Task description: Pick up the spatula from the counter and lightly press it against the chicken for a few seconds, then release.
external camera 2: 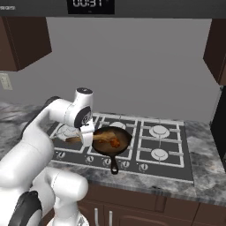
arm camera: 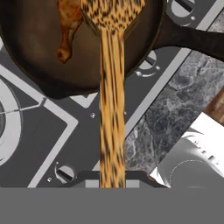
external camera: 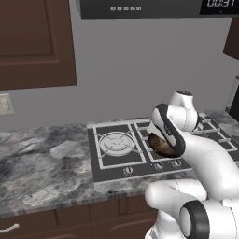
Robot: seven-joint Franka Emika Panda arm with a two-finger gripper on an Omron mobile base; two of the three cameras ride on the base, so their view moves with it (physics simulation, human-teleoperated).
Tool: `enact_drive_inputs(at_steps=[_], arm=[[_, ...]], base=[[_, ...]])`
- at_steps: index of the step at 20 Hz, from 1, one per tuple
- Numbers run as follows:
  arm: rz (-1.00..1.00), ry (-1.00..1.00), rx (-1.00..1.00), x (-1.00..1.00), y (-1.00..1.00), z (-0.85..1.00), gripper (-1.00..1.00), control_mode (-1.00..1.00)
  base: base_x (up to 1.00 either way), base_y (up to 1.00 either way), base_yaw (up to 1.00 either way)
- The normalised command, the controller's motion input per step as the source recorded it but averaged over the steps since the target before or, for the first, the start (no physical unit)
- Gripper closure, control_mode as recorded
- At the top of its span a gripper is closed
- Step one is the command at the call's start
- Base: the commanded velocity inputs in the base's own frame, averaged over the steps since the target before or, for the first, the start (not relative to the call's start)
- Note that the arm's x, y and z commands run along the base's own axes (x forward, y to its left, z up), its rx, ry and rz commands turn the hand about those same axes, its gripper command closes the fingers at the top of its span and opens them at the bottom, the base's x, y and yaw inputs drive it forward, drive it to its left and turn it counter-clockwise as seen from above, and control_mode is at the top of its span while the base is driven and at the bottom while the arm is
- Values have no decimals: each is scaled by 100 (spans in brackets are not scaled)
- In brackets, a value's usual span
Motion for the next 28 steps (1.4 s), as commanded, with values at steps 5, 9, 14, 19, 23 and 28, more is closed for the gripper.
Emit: enact_drive_inputs(at_steps=[5, 9, 14, 19, 23, 28], arm=[[0, 4, 0, 18, -3, -6, 100, -100], [0, 4, 0, 15, 0, -13, 100, -100], [0, 4, 0, 13, -1, -13, 100, -100], [0, 3, 0, 13, -3, -8, 100, -100], [0, 2, 0, 10, -4, -5, 100, -100], [0, 2, 0, 8, -3, -6, 100, -100]], base=[[0, 0, 0], [0, 0, 0], [0, 0, 0], [0, 0, 0], [0, 0, 0], [0, 0, 0]])
